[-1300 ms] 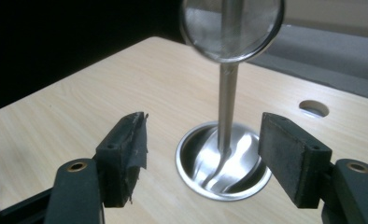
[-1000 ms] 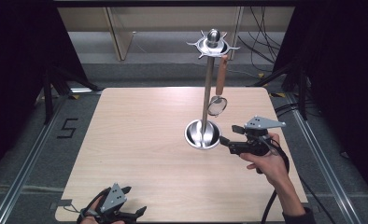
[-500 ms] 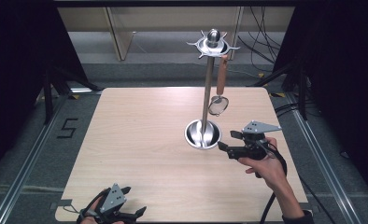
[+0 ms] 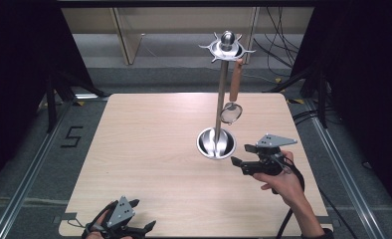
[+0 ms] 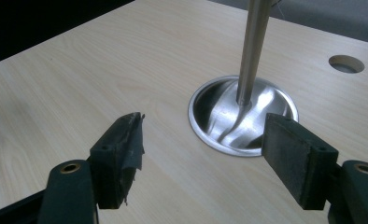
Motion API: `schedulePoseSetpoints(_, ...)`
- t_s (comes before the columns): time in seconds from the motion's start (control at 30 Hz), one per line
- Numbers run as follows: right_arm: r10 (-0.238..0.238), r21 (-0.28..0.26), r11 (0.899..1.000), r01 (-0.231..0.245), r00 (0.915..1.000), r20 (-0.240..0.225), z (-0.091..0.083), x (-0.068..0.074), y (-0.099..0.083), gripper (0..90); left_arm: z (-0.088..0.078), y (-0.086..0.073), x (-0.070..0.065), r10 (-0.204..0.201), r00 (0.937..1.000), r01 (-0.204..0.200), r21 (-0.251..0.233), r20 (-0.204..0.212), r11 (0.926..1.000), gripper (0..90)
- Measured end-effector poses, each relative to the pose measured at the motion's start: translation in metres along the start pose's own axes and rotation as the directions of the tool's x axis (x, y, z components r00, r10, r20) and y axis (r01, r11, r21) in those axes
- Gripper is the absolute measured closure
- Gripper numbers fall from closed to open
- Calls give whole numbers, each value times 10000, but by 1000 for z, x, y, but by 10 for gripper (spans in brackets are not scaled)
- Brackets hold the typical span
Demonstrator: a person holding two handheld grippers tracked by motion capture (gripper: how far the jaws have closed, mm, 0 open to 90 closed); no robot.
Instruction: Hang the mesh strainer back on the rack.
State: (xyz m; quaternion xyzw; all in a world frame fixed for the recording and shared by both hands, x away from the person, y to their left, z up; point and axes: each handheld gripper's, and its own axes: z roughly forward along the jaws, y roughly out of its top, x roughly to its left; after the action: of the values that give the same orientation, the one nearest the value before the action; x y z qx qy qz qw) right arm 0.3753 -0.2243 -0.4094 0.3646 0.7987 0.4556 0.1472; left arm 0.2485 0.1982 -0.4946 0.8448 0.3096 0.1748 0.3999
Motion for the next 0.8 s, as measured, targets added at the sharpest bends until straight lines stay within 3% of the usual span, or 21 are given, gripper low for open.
schedulePoseSetpoints(0.07,-63,-104,9999,63,10000,-14,1,0,-1,304,0,0,-1,-99,9999,99,25,-45,9999,148)
schedulePoseSetpoints(0.1,251,136,9996,-251,9997,-59,1,3,-2,303,0,0,-1,-93,9999,93,12,-50,10000,148)
schedulePoseSetpoints(0.23,-295,7,9996,295,9995,-69,3,1,-3,302,0,0,0,-52,10000,52,24,-55,10000,148)
schedulePoseSetpoints(0.27,18,32,10000,-18,9998,-185,4,3,-4,301,0,0,0,-52,10000,53,26,-55,10000,148)
schedulePoseSetpoints(0.4,-63,136,9999,65,9999,-157,5,3,-6,300,0,-1,-3,-383,9993,383,-4,12,9993,148)
schedulePoseSetpoints(0.43,196,155,9997,-195,9998,-82,5,5,-7,300,0,0,0,-36,10000,36,-23,11,10000,149)
schedulePoseSetpoints(0.47,232,356,9991,-227,9997,-124,4,5,-8,300,1,-1,-3,-448,9990,448,-26,16,9990,148)
schedulePoseSetpoints(0.5,181,370,9992,-176,9998,-123,4,5,-8,300,1,-1,-3,-523,9986,523,-50,25,9986,148)
schedulePoseSetpoints(0.57,217,304,9993,-215,9998,-47,6,6,-9,299,0,0,-1,-155,9998,156,66,-81,9999,148)
schedulePoseSetpoints(0.6,26,376,9993,-22,9999,-102,6,5,-9,298,1,-1,-3,-457,9990,457,-55,-10,9989,148)
schedulePoseSetpoints(0.63,122,350,9993,-118,9999,-99,7,6,-10,298,1,-1,-3,-524,9986,524,-54,17,9986,148)
schedulePoseSetpoints(0.7,204,392,9990,-195,9996,-216,8,6,-12,298,1,-1,-3,-516,9987,516,-62,12,9986,148)
schedulePoseSetpoints(0.77,-36,411,9991,42,9999,-154,8,4,-12,297,0,0,-1,-192,9998,192,55,-78,9998,148)
schedulePoseSetpoints(0.8,58,430,9991,-50,9998,-177,8,6,-13,298,1,-1,-3,-408,9992,408,-25,-46,9992,148)
